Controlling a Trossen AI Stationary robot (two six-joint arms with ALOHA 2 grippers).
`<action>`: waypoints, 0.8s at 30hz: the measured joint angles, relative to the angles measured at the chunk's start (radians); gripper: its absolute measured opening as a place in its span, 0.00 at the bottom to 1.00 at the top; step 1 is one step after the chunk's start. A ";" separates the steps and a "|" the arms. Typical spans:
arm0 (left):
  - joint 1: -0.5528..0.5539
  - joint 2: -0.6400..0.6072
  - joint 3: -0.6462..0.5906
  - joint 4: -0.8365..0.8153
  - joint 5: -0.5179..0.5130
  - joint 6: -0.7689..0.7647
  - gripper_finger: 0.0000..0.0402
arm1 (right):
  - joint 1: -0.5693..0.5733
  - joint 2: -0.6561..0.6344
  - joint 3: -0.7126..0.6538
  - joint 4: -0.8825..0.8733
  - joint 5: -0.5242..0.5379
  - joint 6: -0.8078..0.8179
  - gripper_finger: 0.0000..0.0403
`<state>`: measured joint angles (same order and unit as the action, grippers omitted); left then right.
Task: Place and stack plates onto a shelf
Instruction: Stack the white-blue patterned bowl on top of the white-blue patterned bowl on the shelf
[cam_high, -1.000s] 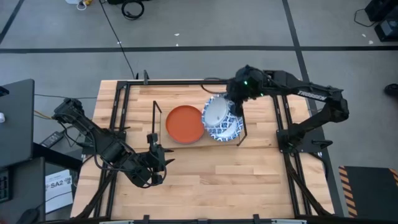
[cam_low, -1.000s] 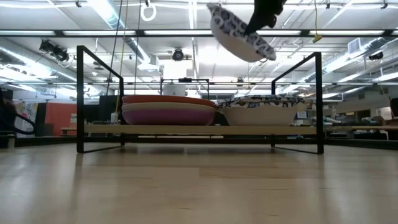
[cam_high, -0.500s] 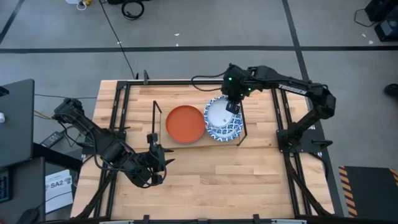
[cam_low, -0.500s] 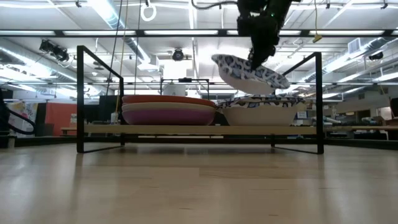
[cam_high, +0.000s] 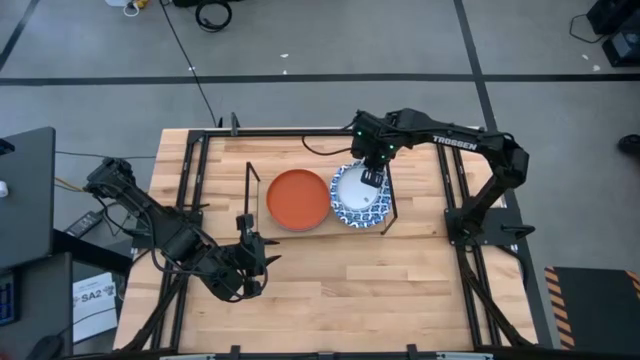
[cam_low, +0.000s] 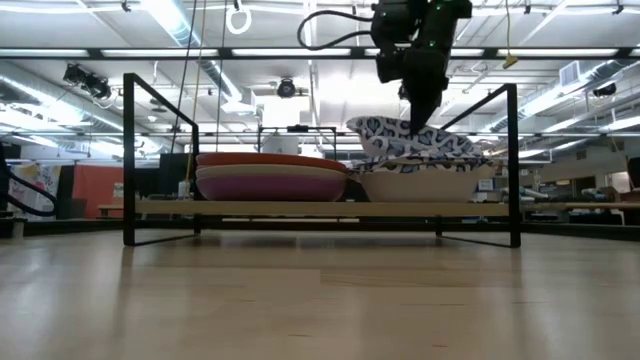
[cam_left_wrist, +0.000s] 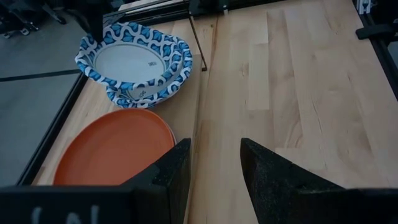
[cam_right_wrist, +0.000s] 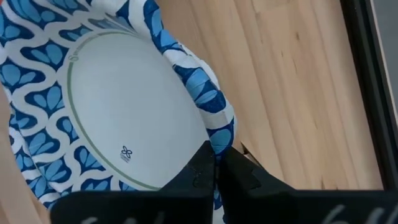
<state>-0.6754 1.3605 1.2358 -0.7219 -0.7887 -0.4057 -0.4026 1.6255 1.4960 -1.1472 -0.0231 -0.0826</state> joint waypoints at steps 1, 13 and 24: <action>0.000 0.000 0.000 0.000 0.000 0.000 0.36 | 0.000 0.001 0.000 0.000 0.000 0.000 0.05; 0.000 0.000 0.000 -0.002 0.000 0.000 0.36 | 0.001 0.001 0.000 0.000 -0.043 0.000 0.08; 0.000 0.000 0.000 -0.002 0.000 0.000 0.36 | 0.001 0.001 0.000 0.001 -0.013 0.001 0.29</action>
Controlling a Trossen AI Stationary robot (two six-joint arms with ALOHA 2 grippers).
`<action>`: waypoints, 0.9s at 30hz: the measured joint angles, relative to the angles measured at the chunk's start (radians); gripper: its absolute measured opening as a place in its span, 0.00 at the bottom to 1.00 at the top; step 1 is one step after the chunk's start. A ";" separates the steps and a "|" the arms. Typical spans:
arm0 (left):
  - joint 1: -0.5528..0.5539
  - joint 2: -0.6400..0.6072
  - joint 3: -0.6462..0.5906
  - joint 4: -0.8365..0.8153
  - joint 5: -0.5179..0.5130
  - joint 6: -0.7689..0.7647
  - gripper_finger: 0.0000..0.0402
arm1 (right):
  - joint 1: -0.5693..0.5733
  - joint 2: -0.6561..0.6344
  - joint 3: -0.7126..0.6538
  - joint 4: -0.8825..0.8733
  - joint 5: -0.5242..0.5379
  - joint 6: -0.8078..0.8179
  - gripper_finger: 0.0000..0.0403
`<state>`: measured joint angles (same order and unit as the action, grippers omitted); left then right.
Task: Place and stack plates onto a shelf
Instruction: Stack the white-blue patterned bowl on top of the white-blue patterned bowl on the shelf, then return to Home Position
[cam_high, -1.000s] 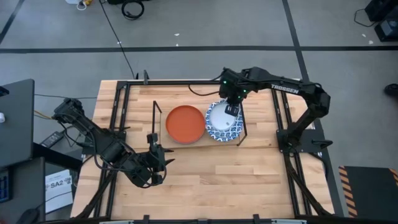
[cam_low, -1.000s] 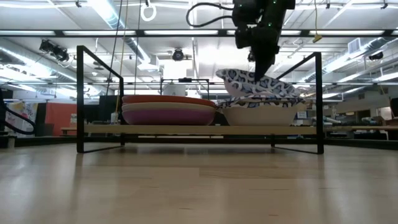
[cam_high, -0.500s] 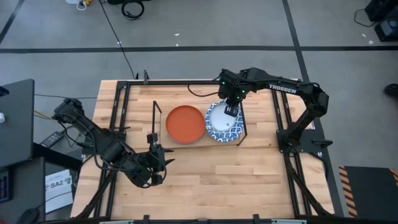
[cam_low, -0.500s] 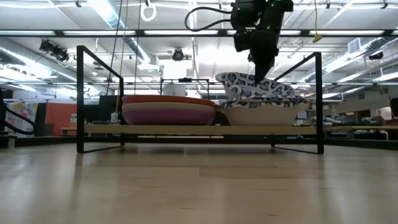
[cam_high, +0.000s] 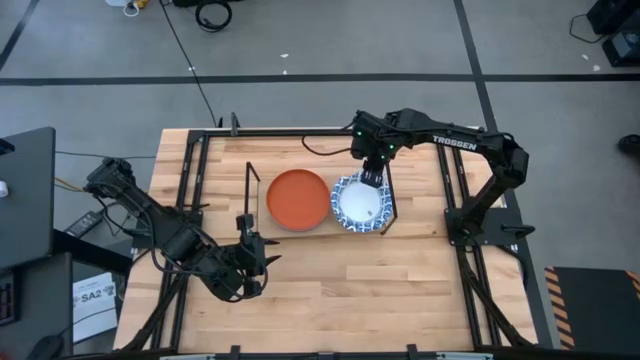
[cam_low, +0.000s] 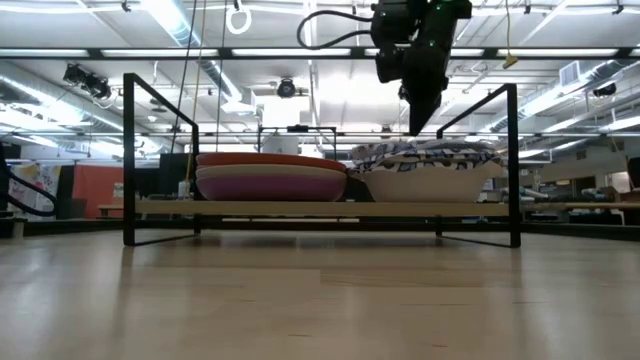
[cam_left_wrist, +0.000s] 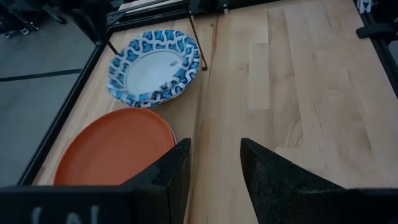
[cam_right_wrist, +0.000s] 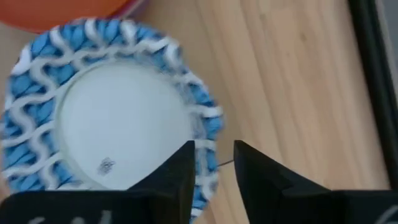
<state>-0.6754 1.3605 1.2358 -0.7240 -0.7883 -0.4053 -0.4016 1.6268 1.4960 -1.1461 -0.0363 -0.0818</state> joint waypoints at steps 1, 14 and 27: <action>0.000 0.000 0.000 0.000 0.000 0.000 0.36 | 0.000 0.000 0.000 0.000 0.013 0.000 0.31; 0.006 0.000 0.000 0.002 0.001 0.019 0.36 | 0.000 -0.001 0.000 0.008 0.043 0.000 0.35; 0.205 0.000 0.000 0.282 0.241 0.348 0.36 | 0.072 -0.001 0.000 0.263 -0.043 0.001 0.35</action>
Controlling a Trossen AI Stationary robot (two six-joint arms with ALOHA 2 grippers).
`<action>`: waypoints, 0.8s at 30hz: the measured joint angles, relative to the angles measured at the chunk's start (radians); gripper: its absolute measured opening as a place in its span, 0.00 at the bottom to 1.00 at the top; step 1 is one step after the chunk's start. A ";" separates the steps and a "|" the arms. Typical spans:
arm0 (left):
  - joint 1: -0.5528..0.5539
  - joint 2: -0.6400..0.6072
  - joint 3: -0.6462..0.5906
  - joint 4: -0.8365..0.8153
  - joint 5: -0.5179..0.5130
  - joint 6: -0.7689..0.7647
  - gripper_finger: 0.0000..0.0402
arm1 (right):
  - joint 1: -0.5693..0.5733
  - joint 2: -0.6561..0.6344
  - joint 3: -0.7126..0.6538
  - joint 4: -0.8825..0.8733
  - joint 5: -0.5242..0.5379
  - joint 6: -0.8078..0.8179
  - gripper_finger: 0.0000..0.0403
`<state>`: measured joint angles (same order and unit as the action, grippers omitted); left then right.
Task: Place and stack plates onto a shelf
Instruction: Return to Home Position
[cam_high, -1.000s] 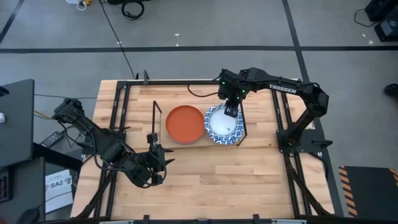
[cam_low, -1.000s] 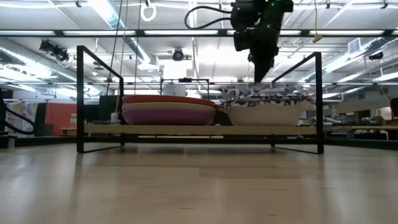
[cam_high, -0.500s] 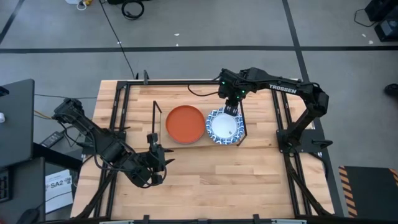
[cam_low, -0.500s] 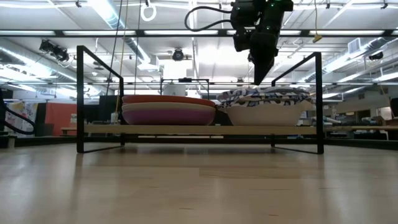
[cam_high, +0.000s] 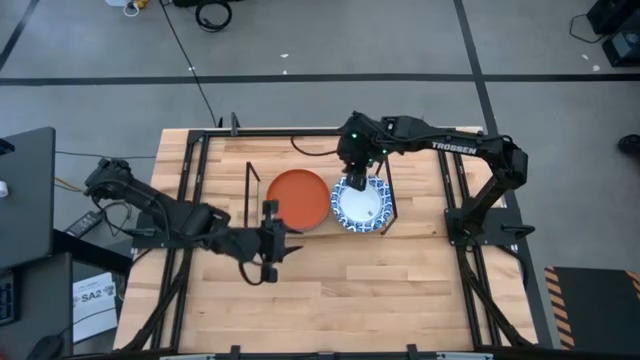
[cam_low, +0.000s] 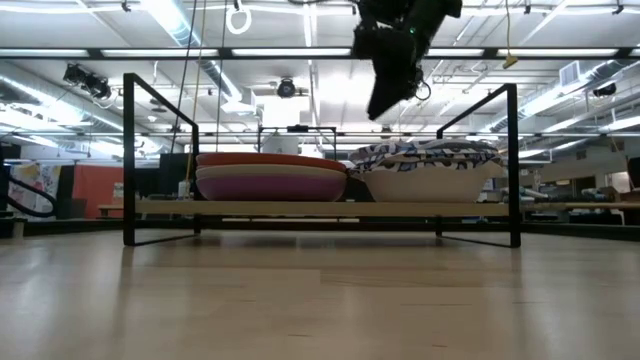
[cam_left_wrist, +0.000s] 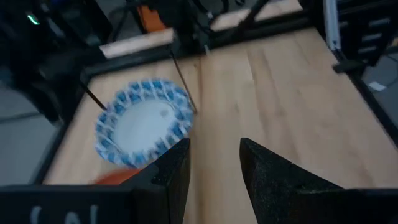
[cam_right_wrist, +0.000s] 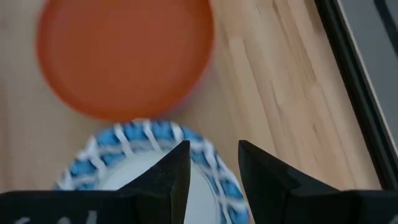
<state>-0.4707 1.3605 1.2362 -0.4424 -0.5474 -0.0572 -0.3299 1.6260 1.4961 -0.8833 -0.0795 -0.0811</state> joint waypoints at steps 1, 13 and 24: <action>0.013 -0.001 0.000 0.020 0.001 0.025 0.36 | 0.010 0.000 0.003 0.014 0.000 0.000 0.35; 0.071 -0.138 0.000 0.055 0.003 0.132 0.36 | 0.104 -0.001 0.230 -0.079 0.000 0.000 0.35; 0.068 -0.328 0.001 -0.048 0.003 0.155 0.36 | 0.183 -0.079 0.387 -0.234 0.000 -0.006 0.35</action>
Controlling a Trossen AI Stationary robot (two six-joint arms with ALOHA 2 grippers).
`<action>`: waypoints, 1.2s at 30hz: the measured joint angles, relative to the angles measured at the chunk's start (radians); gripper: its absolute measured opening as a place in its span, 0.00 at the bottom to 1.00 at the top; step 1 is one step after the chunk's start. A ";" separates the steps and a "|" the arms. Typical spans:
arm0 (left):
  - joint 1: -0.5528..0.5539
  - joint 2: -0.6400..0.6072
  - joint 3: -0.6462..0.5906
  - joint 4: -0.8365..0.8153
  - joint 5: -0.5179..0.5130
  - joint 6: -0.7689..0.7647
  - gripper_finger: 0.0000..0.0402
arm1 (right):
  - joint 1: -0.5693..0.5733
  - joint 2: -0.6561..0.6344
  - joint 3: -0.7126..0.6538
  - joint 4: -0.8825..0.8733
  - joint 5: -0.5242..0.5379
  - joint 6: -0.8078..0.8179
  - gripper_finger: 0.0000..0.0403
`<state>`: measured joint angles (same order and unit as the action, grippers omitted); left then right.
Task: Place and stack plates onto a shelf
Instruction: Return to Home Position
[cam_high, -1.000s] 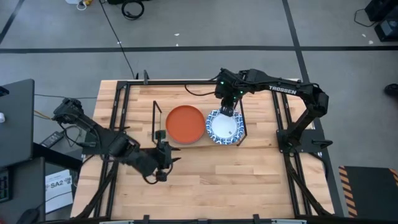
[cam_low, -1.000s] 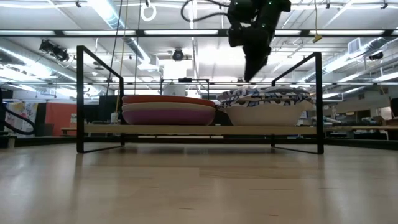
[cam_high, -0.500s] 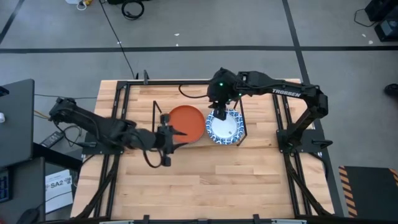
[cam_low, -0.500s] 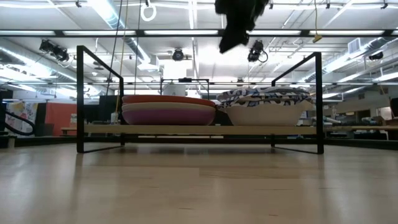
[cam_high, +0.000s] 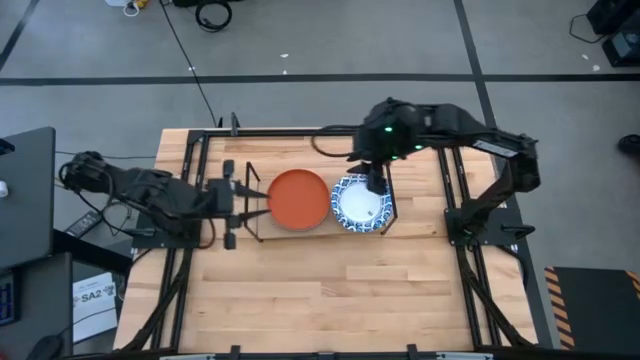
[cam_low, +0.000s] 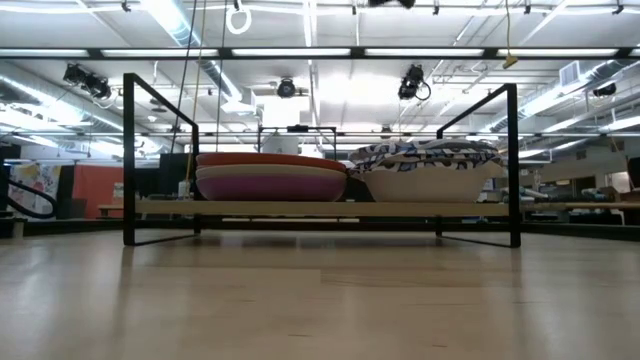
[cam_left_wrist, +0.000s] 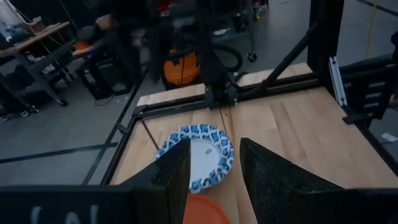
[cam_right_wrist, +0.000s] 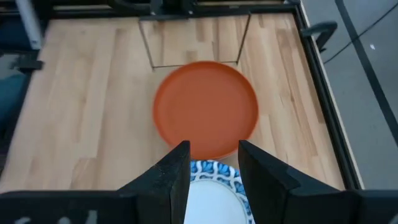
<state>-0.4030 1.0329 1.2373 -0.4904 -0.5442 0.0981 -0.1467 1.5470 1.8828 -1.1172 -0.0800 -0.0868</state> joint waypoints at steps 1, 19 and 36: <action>0.000 -0.017 0.000 -0.019 0.000 0.000 0.36 | 0.007 -0.019 0.000 -0.009 0.000 0.001 0.35; 0.000 -0.133 -0.001 -0.198 0.010 -0.053 0.36 | 0.155 -0.497 -0.317 0.036 0.146 0.127 0.35; 0.000 -0.132 -0.001 -0.226 0.011 -0.052 0.36 | 0.159 -1.033 -0.905 0.347 0.162 0.253 0.35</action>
<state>-0.4030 0.9005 1.2366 -0.7162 -0.5331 0.0460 0.0120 0.5141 0.9780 -0.7706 0.0818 0.1658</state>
